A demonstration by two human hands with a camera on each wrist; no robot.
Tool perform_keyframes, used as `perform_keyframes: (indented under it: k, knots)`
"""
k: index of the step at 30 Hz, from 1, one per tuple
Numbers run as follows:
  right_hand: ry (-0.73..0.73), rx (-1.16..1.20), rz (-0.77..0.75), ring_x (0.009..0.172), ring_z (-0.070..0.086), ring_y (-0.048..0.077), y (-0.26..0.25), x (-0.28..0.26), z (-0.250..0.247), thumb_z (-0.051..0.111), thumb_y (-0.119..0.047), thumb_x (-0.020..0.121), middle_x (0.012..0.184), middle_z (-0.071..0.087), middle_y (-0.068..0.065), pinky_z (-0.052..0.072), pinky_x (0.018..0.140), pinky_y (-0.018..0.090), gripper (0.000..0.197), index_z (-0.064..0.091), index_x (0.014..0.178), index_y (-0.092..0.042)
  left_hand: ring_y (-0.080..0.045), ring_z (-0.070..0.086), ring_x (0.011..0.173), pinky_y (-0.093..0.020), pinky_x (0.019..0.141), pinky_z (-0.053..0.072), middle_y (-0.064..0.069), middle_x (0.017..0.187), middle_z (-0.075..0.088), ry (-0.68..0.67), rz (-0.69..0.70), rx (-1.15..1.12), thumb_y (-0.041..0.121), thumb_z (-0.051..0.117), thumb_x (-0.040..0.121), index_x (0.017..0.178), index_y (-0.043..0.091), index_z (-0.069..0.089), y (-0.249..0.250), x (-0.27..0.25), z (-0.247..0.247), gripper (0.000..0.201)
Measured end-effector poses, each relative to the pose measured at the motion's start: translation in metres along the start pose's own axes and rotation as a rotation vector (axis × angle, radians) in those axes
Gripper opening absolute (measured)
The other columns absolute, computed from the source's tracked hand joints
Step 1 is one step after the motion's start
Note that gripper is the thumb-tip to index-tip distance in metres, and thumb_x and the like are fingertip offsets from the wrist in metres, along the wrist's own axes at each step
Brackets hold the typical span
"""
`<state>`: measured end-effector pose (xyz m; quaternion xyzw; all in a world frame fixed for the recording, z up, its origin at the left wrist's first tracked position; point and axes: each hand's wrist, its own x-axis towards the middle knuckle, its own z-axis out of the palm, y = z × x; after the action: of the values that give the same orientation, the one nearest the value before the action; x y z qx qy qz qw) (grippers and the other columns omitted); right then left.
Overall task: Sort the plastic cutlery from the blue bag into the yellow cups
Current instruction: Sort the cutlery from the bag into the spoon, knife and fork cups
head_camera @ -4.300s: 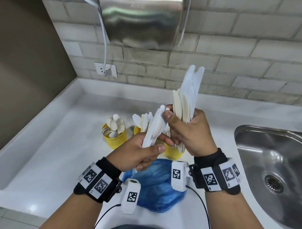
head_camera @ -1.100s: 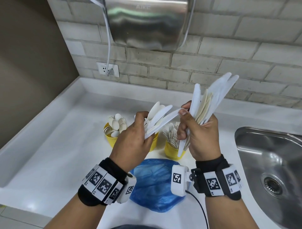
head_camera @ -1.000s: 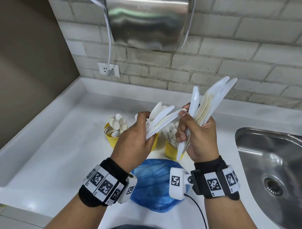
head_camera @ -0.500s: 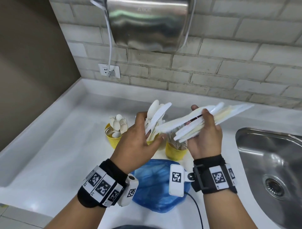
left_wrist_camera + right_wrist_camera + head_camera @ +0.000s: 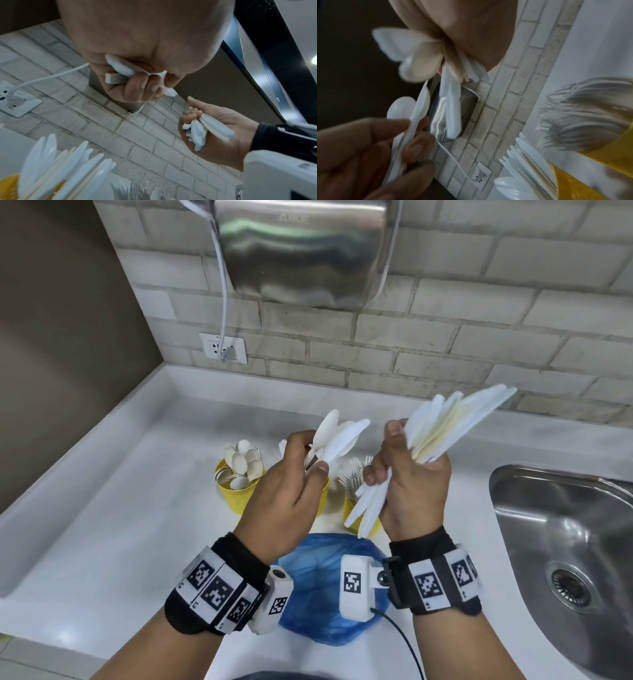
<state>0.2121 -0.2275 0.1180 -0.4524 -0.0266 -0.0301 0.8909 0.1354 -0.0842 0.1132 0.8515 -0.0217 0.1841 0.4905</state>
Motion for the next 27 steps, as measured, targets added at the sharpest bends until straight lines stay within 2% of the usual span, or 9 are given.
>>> perform_keyframes:
  k: [3,6,9,11,14,16,19,24,27]
  knots:
    - [-0.105,-0.124,-0.001,0.039,0.043,0.019,0.004,-0.004,0.005,0.080,-0.019,0.087,0.068,0.061,0.005,0.043,0.050,0.031,0.016,0.068,0.096,-0.012,-0.025,0.063,0.078,-0.052,0.069,0.052,-0.003,0.089,0.068,-0.005,-0.002,0.003,0.022,0.044,0.107,0.134,0.026,0.042,0.001,0.000,-0.001,0.027]
    - [-0.142,-0.171,-0.019,0.040,0.044,0.022,0.004,-0.006,0.008,0.076,-0.011,0.092,0.060,0.058,0.006,0.042,0.052,0.032,0.008,0.073,0.087,-0.016,-0.017,0.065,0.084,-0.043,0.074,0.054,0.005,0.093,0.069,0.002,-0.002,0.018,0.020,0.047,0.107,0.131,0.026,0.045,0.000,-0.001,-0.003,0.025]
    - [-0.126,-0.097,0.033,0.039,0.041,0.020,0.001,-0.005,0.008,0.072,-0.005,0.094,0.056,0.052,0.005,0.041,0.050,0.029,0.013,0.071,0.085,-0.015,-0.008,0.058,0.076,-0.032,0.069,0.047,0.012,0.081,0.062,-0.011,-0.020,-0.015,0.026,0.047,0.108,0.113,0.026,0.054,-0.001,0.000,-0.005,0.008]
    - [-0.117,-0.014,0.078,0.038,0.040,0.017,-0.001,-0.006,0.007,0.068,-0.002,0.095,0.054,0.046,0.005,0.041,0.047,0.026,0.012,0.067,0.087,-0.012,-0.011,0.048,0.068,-0.031,0.067,0.039,0.005,0.072,0.051,-0.022,-0.094,-0.163,0.027,0.045,0.109,0.094,0.019,0.052,0.000,0.001,-0.005,0.019]
    - [-0.146,0.007,0.107,0.037,0.038,0.016,0.000,-0.007,0.005,0.066,-0.003,0.096,0.052,0.041,0.005,0.040,0.046,0.026,0.013,0.064,0.085,-0.010,-0.006,0.045,0.066,-0.029,0.067,0.037,0.011,0.070,0.048,-0.036,-0.182,-0.298,0.021,0.044,0.110,0.086,0.017,0.051,0.000,0.002,-0.005,0.025]
    - [-0.187,-0.055,0.128,0.037,0.037,0.017,0.002,-0.008,0.004,0.067,-0.005,0.096,0.049,0.039,0.005,0.039,0.046,0.027,0.014,0.063,0.083,-0.008,-0.010,0.041,0.067,-0.031,0.067,0.037,0.003,0.071,0.043,-0.051,-0.151,-0.263,0.023,0.045,0.110,0.089,0.014,0.049,-0.002,0.002,-0.002,0.022]
    - [-0.230,-0.152,0.136,0.037,0.038,0.019,0.005,-0.011,0.006,0.069,-0.007,0.095,0.049,0.041,0.006,0.038,0.047,0.028,0.012,0.064,0.084,-0.006,-0.011,0.037,0.061,-0.030,0.062,0.035,0.010,0.067,0.040,-0.037,-0.107,-0.236,0.021,0.044,0.110,0.089,0.017,0.046,-0.002,0.001,0.003,0.021]
    - [-0.140,-0.042,0.163,0.040,0.041,0.020,0.006,-0.009,0.005,0.060,-0.011,0.101,0.051,0.045,0.010,0.040,0.046,0.027,0.018,0.061,0.086,-0.002,-0.016,0.038,0.062,-0.043,0.059,0.036,0.003,0.068,0.042,-0.030,-0.146,-0.302,0.030,0.049,0.108,0.088,0.023,0.048,-0.004,0.002,0.006,0.022]
    - [-0.034,0.067,0.156,0.053,0.051,0.020,0.006,-0.003,0.002,0.057,-0.019,0.103,0.070,0.064,0.011,0.047,0.055,0.030,0.021,0.062,0.095,-0.001,-0.008,0.040,0.058,-0.021,0.055,0.037,0.014,0.062,0.044,0.006,-0.191,-0.314,0.032,0.051,0.107,0.082,0.031,0.051,-0.007,0.001,0.004,0.025]
